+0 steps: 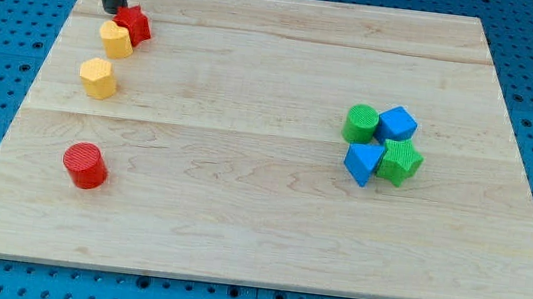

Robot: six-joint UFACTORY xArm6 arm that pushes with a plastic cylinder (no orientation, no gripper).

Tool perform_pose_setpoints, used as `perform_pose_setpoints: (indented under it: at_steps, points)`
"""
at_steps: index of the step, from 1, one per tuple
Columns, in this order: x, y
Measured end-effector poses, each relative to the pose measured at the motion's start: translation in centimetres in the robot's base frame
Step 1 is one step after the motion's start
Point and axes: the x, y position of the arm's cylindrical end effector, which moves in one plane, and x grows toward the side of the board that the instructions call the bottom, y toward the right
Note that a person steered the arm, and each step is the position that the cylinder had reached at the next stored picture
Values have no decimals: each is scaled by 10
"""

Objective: Form a vertical line with the yellow blocks and the red star

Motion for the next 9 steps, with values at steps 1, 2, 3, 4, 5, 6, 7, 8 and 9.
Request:
perform_pose_setpoints:
  at_steps: [1, 2, 3, 4, 5, 6, 7, 8, 9]
  points:
    - [22, 1]
    - [-4, 4]
    - [-33, 4]
    - [-36, 48]
    - [-12, 44]
    - [-4, 23]
    - [20, 14]
    - [43, 14]
    - [45, 11]
